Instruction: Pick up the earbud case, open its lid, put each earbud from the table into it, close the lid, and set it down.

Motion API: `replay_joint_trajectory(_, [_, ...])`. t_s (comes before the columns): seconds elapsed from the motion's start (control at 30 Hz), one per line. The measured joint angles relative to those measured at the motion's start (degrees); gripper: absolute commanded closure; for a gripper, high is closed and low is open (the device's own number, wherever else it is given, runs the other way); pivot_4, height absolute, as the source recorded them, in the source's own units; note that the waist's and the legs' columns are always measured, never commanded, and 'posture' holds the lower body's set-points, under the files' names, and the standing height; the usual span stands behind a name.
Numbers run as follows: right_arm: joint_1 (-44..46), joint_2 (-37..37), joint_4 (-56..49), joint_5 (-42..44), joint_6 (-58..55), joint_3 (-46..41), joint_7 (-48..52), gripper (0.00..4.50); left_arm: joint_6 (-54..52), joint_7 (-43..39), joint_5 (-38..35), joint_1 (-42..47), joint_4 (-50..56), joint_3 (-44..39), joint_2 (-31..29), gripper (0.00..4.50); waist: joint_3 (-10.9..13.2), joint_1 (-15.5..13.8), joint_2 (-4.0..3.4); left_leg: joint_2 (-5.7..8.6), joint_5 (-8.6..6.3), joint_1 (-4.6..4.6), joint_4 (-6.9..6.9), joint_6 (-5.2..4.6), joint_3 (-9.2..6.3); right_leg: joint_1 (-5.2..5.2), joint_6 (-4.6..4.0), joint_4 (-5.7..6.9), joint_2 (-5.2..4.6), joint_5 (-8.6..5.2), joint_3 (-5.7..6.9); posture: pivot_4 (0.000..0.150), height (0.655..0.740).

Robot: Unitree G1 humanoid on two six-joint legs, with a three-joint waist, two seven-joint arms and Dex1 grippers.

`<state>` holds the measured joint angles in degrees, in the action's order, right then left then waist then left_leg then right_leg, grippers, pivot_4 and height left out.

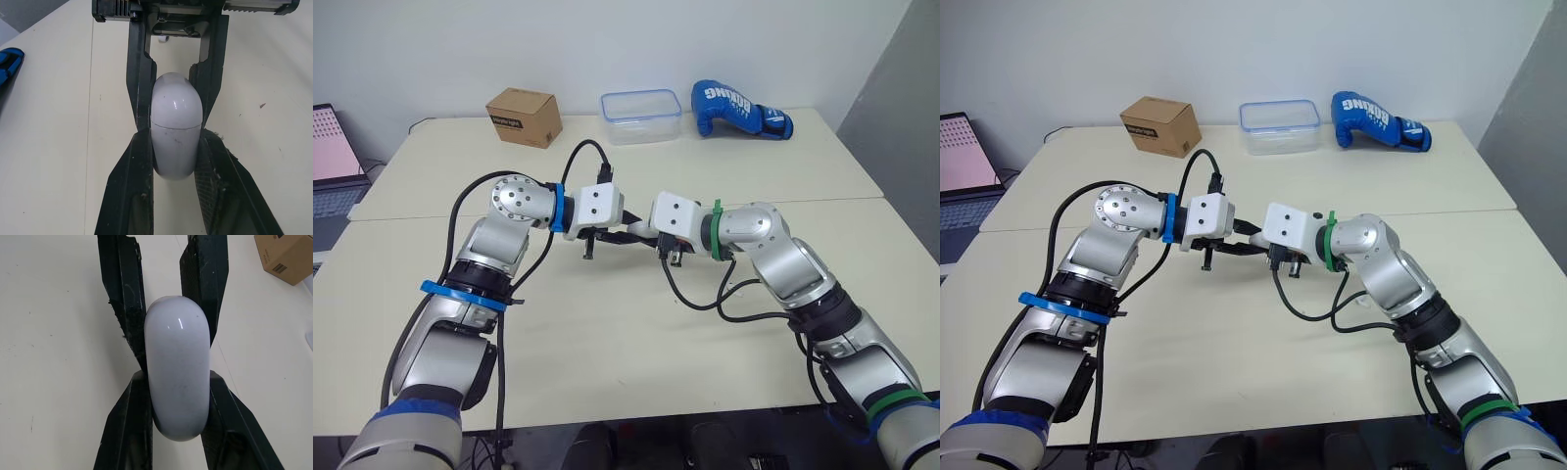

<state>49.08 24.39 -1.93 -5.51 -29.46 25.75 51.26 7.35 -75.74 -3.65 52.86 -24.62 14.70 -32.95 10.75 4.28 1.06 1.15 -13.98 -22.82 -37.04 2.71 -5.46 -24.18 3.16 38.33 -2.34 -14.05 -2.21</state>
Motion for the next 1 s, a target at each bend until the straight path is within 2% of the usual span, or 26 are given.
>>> replay_joint_trajectory(0.17, [-0.08, -0.41, -0.20, 2.19, 0.39, -3.33, -0.29, 1.59, -9.54, 0.06, -3.59, -0.30, 1.07, -1.94, 0.60, 3.76, 0.00, 0.01, 0.00, 0.00, 0.00, -0.01, -0.02, 0.00, -0.01, -0.02, 0.00, 0.11, 0.00, -0.01, 0.00, 0.150, 0.7400])
replay_joint_trajectory(0.3, [-2.94, 1.19, -5.19, 8.59, -4.15, -11.95, -0.10, 0.14, -29.43, 0.02, -13.73, -2.37, 1.84, -8.68, 0.07, 3.76, 0.00, 0.13, 0.01, 0.01, 0.00, 0.00, -0.04, -0.01, -0.06, -0.01, 0.00, 0.17, 0.00, -0.02, 0.02, 0.150, 0.7400])
replay_joint_trajectory(0.4, [-5.90, -1.71, -10.28, 16.11, -14.57, -18.66, -1.72, 0.03, -40.87, 0.34, -19.35, -5.13, 4.50, -12.17, -0.94, 3.76, 0.00, 0.37, 0.01, -0.03, 0.00, 0.04, -0.03, 0.00, -0.13, -0.04, -0.05, 0.30, 0.02, -0.05, 0.03, 0.150, 0.7400])
replay_joint_trajectory(0.5, [-6.66, -2.40, -13.60, 19.77, -20.55, -19.54, -3.77, 0.03, -46.90, 0.70, -22.66, -7.34, 9.46, -12.56, -1.05, 3.76, 0.00, 0.29, 0.01, -0.03, 0.00, 0.09, -0.04, 0.01, -0.14, -0.02, -0.08, 0.37, 0.02, -0.07, 0.05, 0.150, 0.7400])
replay_joint_trajectory(0.83, [-5.64, -5.34, -11.20, 23.31, -22.86, -19.80, -8.80, 0.03, -51.18, 3.62, -24.85, -9.39, 15.92, -12.72, -1.34, 3.76, 0.00, 0.21, 0.01, -0.02, 0.00, 0.17, -0.02, 0.01, -0.02, -0.01, -0.09, 0.41, 0.01, -0.07, -0.04, 0.150, 0.7400])
replay_joint_trajectory(1.0, [-1.31, -10.02, -6.52, 28.47, -27.98, -27.68, -14.54, 0.03, -51.70, 3.90, -25.63, -10.00, 18.38, -12.60, -1.21, 3.76, 0.00, 0.02, 0.00, -0.02, 0.01, 0.16, -0.02, 0.01, -0.03, -0.02, -0.09, 0.40, 0.00, -0.07, -0.06, 0.150, 0.7400])
